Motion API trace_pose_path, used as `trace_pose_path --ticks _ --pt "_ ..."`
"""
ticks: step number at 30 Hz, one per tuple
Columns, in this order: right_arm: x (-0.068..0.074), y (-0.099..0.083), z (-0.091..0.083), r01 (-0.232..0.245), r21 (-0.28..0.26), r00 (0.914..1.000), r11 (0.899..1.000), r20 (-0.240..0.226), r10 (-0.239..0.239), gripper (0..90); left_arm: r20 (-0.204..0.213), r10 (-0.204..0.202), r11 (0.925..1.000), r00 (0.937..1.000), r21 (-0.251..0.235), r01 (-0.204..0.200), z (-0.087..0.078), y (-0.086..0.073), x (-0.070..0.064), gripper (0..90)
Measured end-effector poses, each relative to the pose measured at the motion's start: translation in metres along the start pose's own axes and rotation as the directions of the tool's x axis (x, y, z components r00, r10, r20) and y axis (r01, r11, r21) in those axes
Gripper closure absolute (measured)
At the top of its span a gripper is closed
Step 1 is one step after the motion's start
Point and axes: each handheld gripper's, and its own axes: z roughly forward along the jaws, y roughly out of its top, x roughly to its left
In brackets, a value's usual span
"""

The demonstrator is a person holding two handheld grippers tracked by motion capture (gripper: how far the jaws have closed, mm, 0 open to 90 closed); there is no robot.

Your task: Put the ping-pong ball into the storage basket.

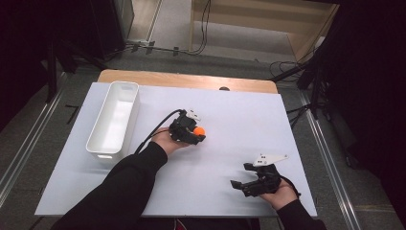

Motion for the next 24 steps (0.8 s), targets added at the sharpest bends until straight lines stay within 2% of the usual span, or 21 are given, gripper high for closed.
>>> trace_pose_path --ticks 7,13,16,19,24 --pt "-0.001 0.0 0.0 0.003 -0.006 1.0 1.0 0.004 -0.003 9.5 -0.003 0.001 1.0 1.0 0.01 -0.001 -0.004 0.001 0.001 50.1" --pt "-0.002 0.0 -0.001 -0.001 -0.004 1.0 1.0 0.004 0.001 9.5 0.009 -0.001 1.0 1.0 -0.01 0.001 -0.014 0.004 0.001 50.2" --pt "-0.002 0.0 -0.001 -0.001 -0.005 1.0 1.0 0.003 0.001 9.5 0.013 -0.008 0.9999 0.9999 -0.014 0.008 -0.017 0.005 0.001 50.3" --pt "-0.002 0.0 0.0 0.002 -0.004 1.0 1.0 0.004 -0.002 9.5 0.027 -0.032 0.9992 0.9991 -0.021 0.033 -0.023 0.006 0.001 50.5" --pt "-0.002 0.0 -0.001 -0.001 -0.004 1.0 1.0 0.004 0.001 9.5 0.035 -0.021 0.9996 0.9992 -0.019 0.022 -0.03 0.008 -0.001 50.4"
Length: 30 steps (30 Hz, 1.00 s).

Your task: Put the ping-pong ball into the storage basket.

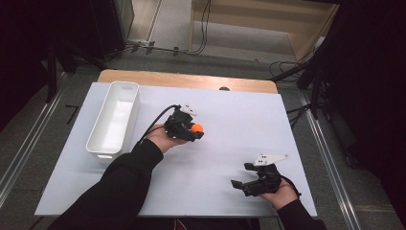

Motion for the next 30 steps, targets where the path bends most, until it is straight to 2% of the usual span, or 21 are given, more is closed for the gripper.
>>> trace_pose_path --ticks 5,10,17,30 --pt "0.0 0.0 0.0 0.001 -0.001 1.0 1.0 0.0 -0.001 9.5 0.008 0.001 1.0 1.0 -0.005 -0.001 -0.004 0.001 -0.003 50.4" --pt "0.0 0.0 0.0 0.0 -0.003 1.0 1.0 0.001 0.0 9.4 0.015 0.019 0.9997 0.9997 0.013 -0.019 -0.008 0.006 -0.006 50.5" --pt "0.0 0.0 -0.001 0.003 -0.007 1.0 1.0 0.002 -0.003 9.5 0.033 0.012 0.9998 0.9994 0.018 -0.013 -0.017 0.01 -0.008 50.5" --pt "0.0 0.0 -0.001 0.001 -0.005 1.0 1.0 0.001 -0.001 9.5 0.042 0.008 0.9994 0.9991 0.034 -0.009 -0.033 0.017 -0.011 50.5"
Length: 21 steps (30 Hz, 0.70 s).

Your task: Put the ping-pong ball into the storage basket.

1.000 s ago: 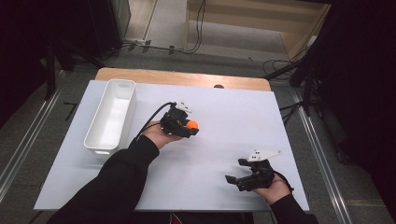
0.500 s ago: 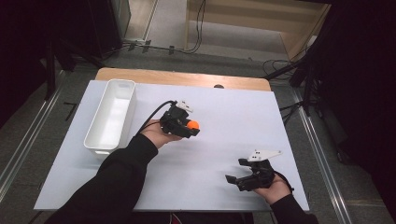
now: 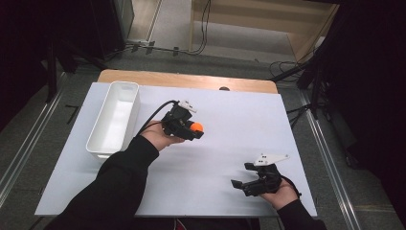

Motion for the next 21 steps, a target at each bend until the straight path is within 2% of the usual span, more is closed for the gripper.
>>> trace_pose_path --ticks 8,12,21 --pt "0.001 0.0 0.0 -0.001 0.004 1.0 1.0 -0.001 0.001 9.5 -0.008 0.01 0.9999 0.9999 0.01 -0.01 -0.011 0.003 0.0 50.4" --pt "0.0 0.0 0.0 0.002 -0.002 1.0 1.0 0.002 -0.002 9.5 -0.003 -0.012 0.9998 0.9999 -0.013 0.012 -0.023 0.005 0.005 50.5" --pt "0.0 0.0 0.0 -0.003 0.004 1.0 1.0 -0.002 0.003 9.5 -0.013 -0.02 0.9997 0.9997 -0.013 0.02 -0.031 0.004 0.009 50.4"
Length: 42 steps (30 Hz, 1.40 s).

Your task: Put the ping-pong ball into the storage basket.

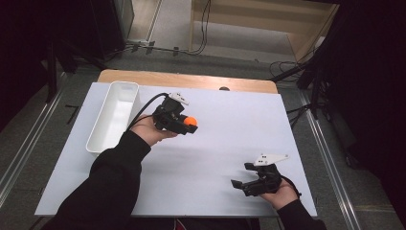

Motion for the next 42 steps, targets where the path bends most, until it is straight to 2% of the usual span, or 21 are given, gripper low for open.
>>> trace_pose_path --ticks 10,22,35,42 --pt "0.001 0.0 0.0 0.007 -0.008 1.0 1.0 0.001 -0.007 9.4 -0.018 0.004 0.9999 0.9998 0.014 -0.004 -0.004 -0.001 0.005 50.4" --pt "0.001 0.002 0.0 0.009 -0.004 1.0 1.0 -0.003 -0.009 9.5 -0.038 -0.018 0.9998 0.9991 0.005 0.018 -0.012 -0.005 0.011 50.4" --pt "0.001 0.004 0.004 0.024 -0.006 0.9997 1.0 -0.01 -0.024 9.5 -0.061 -0.051 0.9986 0.9968 -0.012 0.051 -0.025 -0.011 0.022 50.4" --pt "0.001 0.006 0.005 0.029 -0.007 0.9995 1.0 -0.015 -0.029 9.5 -0.067 -0.086 0.996 0.9941 -0.029 0.084 -0.036 -0.015 0.029 50.4"
